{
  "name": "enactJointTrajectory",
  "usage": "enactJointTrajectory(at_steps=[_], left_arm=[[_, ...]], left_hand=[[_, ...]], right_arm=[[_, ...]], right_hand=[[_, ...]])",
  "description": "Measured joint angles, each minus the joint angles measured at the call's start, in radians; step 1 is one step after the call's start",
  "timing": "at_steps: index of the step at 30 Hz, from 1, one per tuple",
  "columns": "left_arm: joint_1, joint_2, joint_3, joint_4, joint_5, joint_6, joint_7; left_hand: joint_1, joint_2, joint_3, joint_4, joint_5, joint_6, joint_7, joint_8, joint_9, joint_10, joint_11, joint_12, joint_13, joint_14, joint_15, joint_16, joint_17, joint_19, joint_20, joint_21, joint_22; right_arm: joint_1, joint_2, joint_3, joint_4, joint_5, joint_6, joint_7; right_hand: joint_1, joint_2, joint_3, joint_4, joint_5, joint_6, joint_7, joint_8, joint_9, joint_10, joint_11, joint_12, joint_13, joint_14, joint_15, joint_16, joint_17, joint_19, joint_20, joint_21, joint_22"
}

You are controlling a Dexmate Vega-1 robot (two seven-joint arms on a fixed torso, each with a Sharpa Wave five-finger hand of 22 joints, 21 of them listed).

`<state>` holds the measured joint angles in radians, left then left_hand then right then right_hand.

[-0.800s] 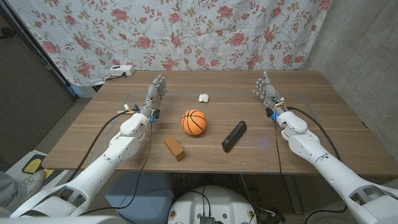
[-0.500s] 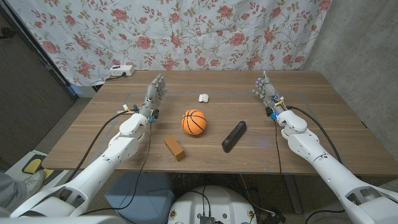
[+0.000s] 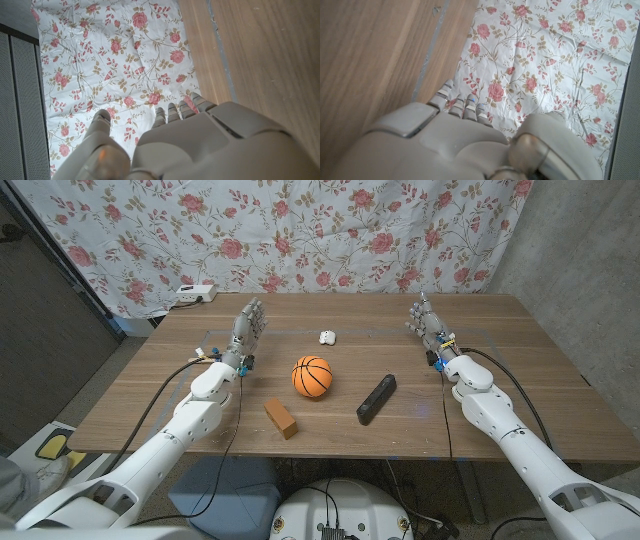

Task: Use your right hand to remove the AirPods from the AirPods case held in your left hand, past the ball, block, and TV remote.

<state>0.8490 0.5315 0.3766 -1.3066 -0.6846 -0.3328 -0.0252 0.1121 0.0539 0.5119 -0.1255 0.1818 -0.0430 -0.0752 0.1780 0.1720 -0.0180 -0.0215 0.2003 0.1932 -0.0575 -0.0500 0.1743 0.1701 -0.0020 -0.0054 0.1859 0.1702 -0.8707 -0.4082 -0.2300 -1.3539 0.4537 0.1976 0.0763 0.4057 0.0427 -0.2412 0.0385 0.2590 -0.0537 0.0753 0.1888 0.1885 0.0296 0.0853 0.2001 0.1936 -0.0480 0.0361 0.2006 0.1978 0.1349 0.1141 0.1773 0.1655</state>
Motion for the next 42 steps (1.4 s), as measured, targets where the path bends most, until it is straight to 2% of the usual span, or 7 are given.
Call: enactJointTrajectory(at_steps=[13, 19, 27, 31, 35, 42], left_arm=[[0.014, 0.01, 0.005, -0.027, 0.006, -0.007, 0.011], [0.024, 0.0, 0.01, -0.043, 0.019, -0.02, 0.026], [0.026, -0.013, 0.012, -0.046, 0.035, -0.033, 0.044], [0.026, -0.019, 0.012, -0.038, 0.038, -0.037, 0.047], [0.019, -0.028, 0.015, -0.018, 0.04, -0.038, 0.049], [0.013, -0.048, 0.017, -0.004, 0.04, -0.038, 0.067]], left_hand=[[0.0, 0.0, 0.004, -0.004, 0.0, 0.01, -0.002, 0.0, 0.001, 0.0, 0.0, 0.0, 0.0, 0.0, 0.0, 0.004, 0.0, 0.0, 0.0, 0.0, 0.0], [0.001, 0.001, 0.004, -0.004, 0.0, 0.024, -0.001, 0.012, 0.003, 0.0, 0.0, 0.009, 0.0, 0.0, 0.0, 0.004, 0.0, 0.002, -0.002, 0.0, 0.0], [0.004, 0.004, 0.004, -0.004, 0.0, 0.029, 0.004, 0.012, 0.003, 0.009, 0.002, 0.011, 0.0, 0.0, 0.0, 0.004, 0.0, 0.004, -0.004, 0.0, 0.0], [0.004, 0.004, 0.004, -0.004, 0.0, 0.034, 0.009, 0.012, 0.003, 0.009, 0.002, 0.011, 0.0, 0.0, 0.0, 0.004, 0.0, 0.004, -0.004, 0.007, 0.0], [0.004, 0.004, 0.004, -0.004, 0.0, 0.034, 0.009, 0.012, 0.003, 0.012, 0.0, 0.012, 0.0, 0.0, 0.0, 0.004, 0.0, 0.004, -0.004, 0.007, 0.0], [0.006, 0.006, 0.004, -0.004, 0.0, 0.034, 0.009, 0.012, 0.003, 0.018, 0.0, 0.015, 0.0, 0.0, 0.0, 0.004, 0.0, 0.008, -0.008, 0.007, 0.0]], right_arm=[[0.0, -0.009, -0.003, -0.018, -0.069, 0.0, -0.019], [0.001, -0.033, -0.009, -0.033, -0.117, 0.005, -0.031], [0.012, -0.075, -0.03, -0.049, -0.18, 0.013, -0.049], [0.021, -0.089, -0.042, -0.05, -0.212, 0.017, -0.057], [0.033, -0.108, -0.059, -0.051, -0.25, 0.021, -0.066], [0.053, -0.145, -0.091, -0.052, -0.314, 0.03, -0.088]], right_hand=[[0.026, 0.006, 0.011, -0.011, -0.001, -0.005, 0.005, 0.003, 0.0, 0.0, 0.0, 0.0, 0.0, -0.008, -0.008, 0.0, 0.0, -0.005, -0.005, 0.0, 0.0], [0.046, 0.009, 0.015, -0.023, -0.001, -0.009, 0.002, 0.004, 0.0, 0.003, -0.003, 0.0, 0.0, -0.011, -0.011, 0.0, 0.0, -0.009, -0.002, 0.0, 0.0], [0.068, 0.015, 0.026, -0.035, -0.001, -0.015, -0.004, 0.004, 0.0, 0.002, -0.009, 0.0, 0.002, -0.023, -0.013, 0.0, 0.0, -0.009, -0.002, 0.0, 0.0], [0.084, 0.013, 0.03, -0.043, -0.001, -0.015, -0.004, 0.004, 0.0, 0.003, -0.01, 0.0, 0.005, -0.023, -0.013, 0.0, 0.0, -0.009, -0.002, 0.0, 0.0], [0.101, 0.014, 0.036, -0.05, -0.009, -0.02, 0.001, 0.004, 0.0, 0.015, -0.022, 0.007, 0.005, -0.023, -0.013, 0.0, 0.0, -0.009, -0.002, 0.0, 0.0], [0.125, 0.02, 0.043, -0.068, -0.009, -0.02, 0.001, 0.008, 0.0, 0.031, -0.016, 0.011, 0.005, -0.018, -0.018, 0.0, 0.0, -0.009, -0.002, 0.004, 0.0]])
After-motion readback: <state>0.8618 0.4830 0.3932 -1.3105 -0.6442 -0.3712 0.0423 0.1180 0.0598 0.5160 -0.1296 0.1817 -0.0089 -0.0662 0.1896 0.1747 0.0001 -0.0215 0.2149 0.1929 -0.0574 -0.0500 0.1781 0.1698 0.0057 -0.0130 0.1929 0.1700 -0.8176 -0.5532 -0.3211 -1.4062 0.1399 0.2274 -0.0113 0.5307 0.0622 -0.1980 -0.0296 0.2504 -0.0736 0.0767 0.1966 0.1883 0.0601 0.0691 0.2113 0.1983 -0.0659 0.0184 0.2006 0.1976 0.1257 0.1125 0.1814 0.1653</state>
